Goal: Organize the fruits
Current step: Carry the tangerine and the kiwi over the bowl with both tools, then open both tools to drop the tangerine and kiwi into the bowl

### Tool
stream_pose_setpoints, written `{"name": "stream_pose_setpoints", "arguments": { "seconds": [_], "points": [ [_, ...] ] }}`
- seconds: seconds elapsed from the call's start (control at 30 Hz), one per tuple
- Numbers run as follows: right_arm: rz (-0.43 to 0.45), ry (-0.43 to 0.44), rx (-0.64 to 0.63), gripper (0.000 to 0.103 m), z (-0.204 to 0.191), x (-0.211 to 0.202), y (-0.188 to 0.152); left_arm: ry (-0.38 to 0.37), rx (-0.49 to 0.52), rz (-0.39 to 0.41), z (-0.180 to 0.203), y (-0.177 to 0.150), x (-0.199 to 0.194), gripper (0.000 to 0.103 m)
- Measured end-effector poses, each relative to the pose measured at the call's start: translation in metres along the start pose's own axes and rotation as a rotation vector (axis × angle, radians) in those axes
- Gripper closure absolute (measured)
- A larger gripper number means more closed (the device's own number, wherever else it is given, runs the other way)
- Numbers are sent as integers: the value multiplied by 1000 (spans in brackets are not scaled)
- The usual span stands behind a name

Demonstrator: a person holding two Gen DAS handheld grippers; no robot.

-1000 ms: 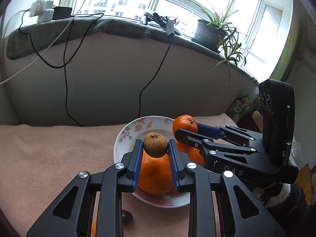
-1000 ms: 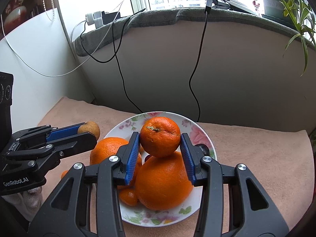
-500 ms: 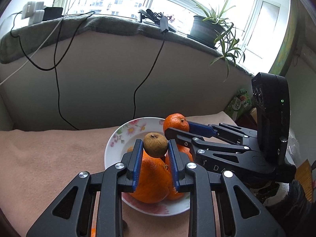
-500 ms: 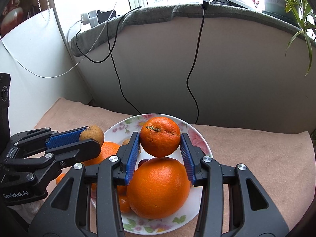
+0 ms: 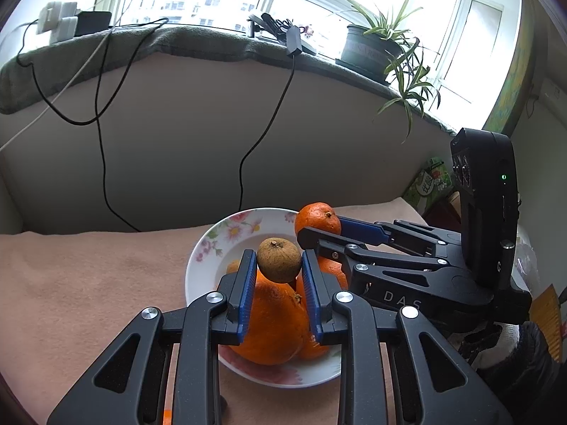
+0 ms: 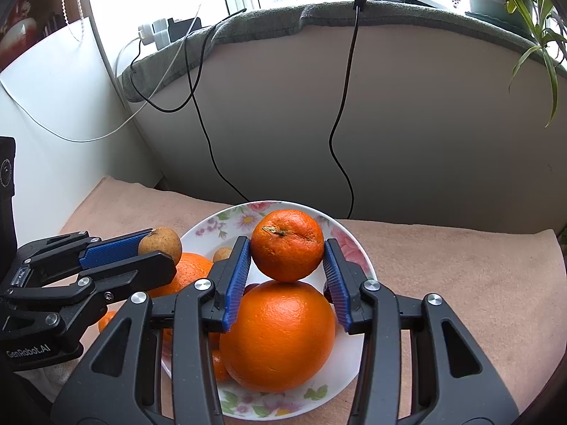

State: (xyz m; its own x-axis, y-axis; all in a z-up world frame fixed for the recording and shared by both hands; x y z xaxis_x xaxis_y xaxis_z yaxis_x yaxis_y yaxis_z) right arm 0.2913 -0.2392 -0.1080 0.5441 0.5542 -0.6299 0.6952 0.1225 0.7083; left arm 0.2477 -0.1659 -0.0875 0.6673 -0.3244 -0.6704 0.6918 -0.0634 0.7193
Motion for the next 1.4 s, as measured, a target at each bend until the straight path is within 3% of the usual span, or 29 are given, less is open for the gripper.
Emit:
{"name": "stream_pose_setpoints", "arguments": {
  "seconds": [0.07, 0.13, 0.17, 0.3, 0.53, 0.67, 0.9, 1.4],
  "points": [
    [0, -1, 0, 58, 0, 0, 0, 0, 3, 0, 0, 0, 0, 76],
    [10, -13, -4, 40, 1, -3, 0, 1, 6, 2, 0, 0, -1, 72],
    [20, -18, -5, 36, 1, -5, 2, 1, 6, 2, 1, 0, -1, 72],
    [35, -27, 7, 35, 5, -10, 4, 3, 8, 4, 1, 0, -2, 70],
    [50, -33, 48, 20, 13, -17, 3, 40, 2, 27, -4, 2, -9, 41],
    [63, -36, 63, 17, 14, -22, 4, 71, 6, 44, -7, 5, -13, 28],
    [70, -36, 80, 17, 13, -29, 4, 112, 32, 57, -8, 4, -17, 23],
    [86, -34, 76, 16, -1, -46, 0, 125, 24, 76, -14, 1, -38, 23]
  ]
}}
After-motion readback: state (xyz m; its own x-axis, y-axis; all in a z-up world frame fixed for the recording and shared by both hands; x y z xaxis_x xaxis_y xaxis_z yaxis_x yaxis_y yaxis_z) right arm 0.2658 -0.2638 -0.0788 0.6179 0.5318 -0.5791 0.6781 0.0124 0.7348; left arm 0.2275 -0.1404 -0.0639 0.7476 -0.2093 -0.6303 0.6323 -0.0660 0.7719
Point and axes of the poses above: each gripper's, at about its wrist camera, not at the fingertips, and x roughly the way its jaws point, z to its right, y to its top, the point moved 10 cm from there along x, roughly the way its jaws point, and after that the axes turned 10 degrees about y, right-handed, at the moved point
